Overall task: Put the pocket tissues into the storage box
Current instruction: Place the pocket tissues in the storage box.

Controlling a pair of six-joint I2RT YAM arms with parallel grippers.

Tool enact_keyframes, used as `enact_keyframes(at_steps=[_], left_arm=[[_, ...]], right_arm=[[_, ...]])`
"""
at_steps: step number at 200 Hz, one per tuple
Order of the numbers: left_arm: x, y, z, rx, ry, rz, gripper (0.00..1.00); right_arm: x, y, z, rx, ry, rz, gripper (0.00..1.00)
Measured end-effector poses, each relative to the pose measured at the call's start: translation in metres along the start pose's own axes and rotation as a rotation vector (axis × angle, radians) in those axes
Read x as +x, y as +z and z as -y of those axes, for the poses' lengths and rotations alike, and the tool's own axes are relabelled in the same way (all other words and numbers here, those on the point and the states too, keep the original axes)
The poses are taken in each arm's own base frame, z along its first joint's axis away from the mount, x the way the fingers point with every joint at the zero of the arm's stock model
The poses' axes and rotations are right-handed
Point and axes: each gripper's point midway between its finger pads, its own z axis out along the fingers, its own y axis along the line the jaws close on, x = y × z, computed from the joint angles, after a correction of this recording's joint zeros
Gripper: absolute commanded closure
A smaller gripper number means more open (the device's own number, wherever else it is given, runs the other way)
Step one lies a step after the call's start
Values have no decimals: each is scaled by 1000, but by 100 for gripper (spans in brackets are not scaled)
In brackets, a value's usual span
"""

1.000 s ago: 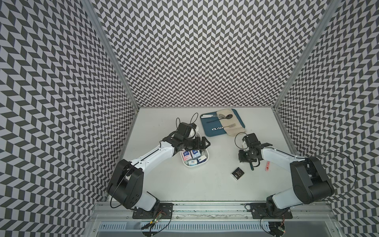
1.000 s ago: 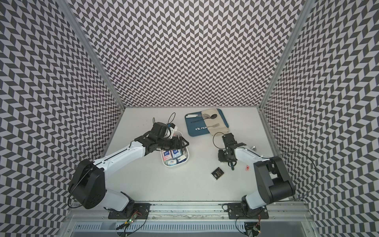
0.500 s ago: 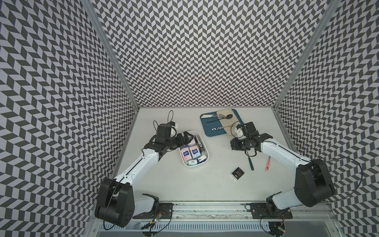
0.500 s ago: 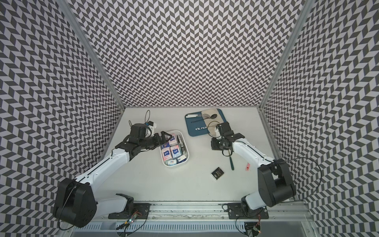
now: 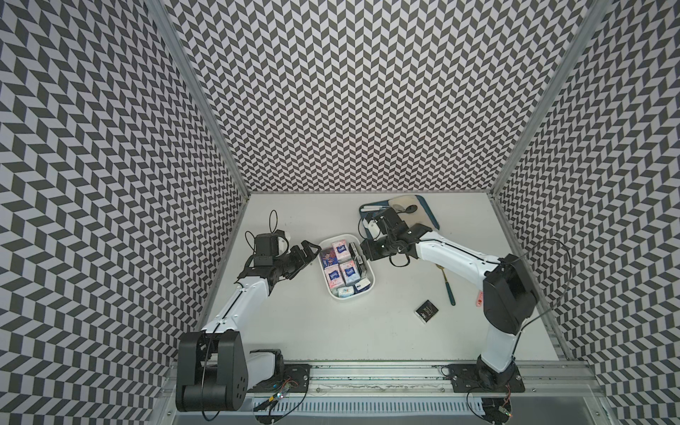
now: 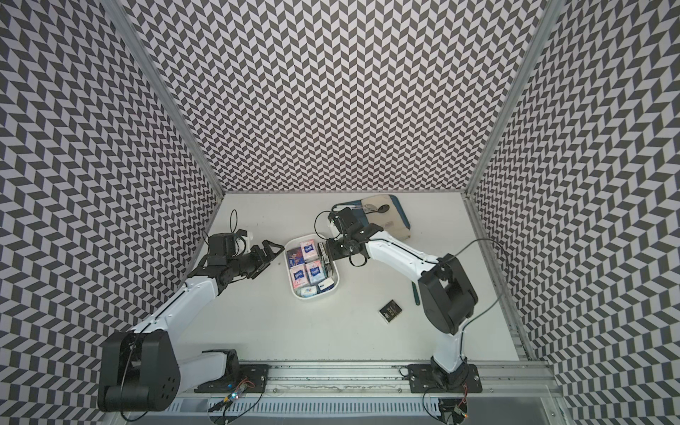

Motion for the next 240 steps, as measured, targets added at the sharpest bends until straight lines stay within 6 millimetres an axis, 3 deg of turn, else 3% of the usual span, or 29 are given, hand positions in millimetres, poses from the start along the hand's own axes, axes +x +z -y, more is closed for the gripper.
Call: enact_keyframes(at_steps=[34, 85, 128, 179, 240], left_arm=[[2, -1, 3, 16, 9, -8, 0], [2, -1, 4, 27, 10, -16, 0], [3, -2, 5, 34, 11, -19, 0], [2, -4, 6, 40, 10, -15, 0], [1, -7, 9, 50, 18, -5, 0]], right_arm=[[-11, 27, -7, 25, -29, -12, 92], [-28, 49, -8, 70, -42, -6, 92], [-20, 67, -8, 96, -53, -44, 92], [-15, 70, -12, 104, -62, -63, 90], [-18, 83, 1, 203, -51, -85, 84]])
